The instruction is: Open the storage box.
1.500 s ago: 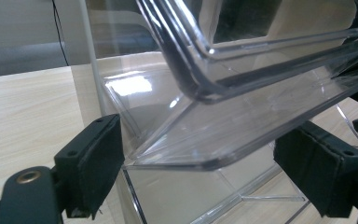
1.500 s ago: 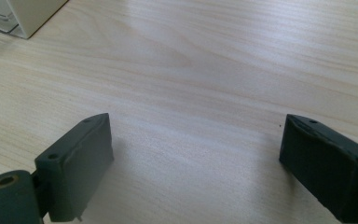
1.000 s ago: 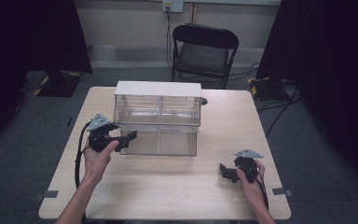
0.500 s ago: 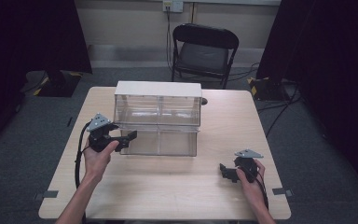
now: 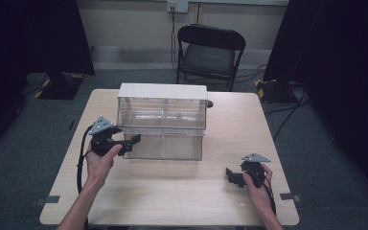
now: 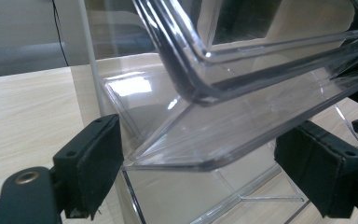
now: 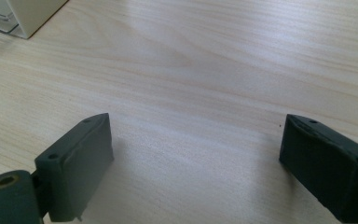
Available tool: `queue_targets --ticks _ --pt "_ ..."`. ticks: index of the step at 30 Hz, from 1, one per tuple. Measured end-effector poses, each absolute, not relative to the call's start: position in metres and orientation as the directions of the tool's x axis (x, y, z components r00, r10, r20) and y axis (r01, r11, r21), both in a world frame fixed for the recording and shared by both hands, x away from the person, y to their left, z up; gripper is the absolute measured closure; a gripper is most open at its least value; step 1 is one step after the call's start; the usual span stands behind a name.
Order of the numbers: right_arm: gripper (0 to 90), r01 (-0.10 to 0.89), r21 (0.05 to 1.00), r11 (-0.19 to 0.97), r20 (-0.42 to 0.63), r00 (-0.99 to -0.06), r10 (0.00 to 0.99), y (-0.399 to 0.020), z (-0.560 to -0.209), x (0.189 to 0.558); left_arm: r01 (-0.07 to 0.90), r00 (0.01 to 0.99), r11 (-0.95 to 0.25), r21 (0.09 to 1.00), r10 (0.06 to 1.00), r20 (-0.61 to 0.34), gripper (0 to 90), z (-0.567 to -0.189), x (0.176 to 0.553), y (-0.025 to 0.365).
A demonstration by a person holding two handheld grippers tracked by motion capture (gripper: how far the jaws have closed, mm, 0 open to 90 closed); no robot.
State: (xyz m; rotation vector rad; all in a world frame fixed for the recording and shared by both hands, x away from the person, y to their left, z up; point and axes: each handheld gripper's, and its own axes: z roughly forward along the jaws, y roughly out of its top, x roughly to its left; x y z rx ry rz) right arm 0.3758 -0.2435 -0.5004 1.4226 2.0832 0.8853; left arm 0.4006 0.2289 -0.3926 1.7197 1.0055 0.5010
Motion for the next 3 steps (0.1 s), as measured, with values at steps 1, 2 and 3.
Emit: queue_targets --ticks 1,2,3 --pt "8.8 0.635 0.728 0.257 -0.018 -0.357 0.934 -0.2435 -0.5004 0.3758 0.385 0.562 -0.116 0.916 0.816 -0.133 15.2 -0.3925 0.4007 0.229" --pt "8.8 0.635 0.728 0.257 -0.018 -0.356 0.934 -0.2435 -0.5004 0.3758 0.386 0.561 -0.116 0.915 0.817 -0.133 15.1 -0.3924 0.4006 0.2289" --pt "8.8 0.634 0.729 0.257 -0.019 -0.357 0.934 -0.2436 -0.5004 0.3758 0.386 0.561 -0.118 0.915 0.817 -0.131 15.1 -0.3924 0.4006 0.2289"
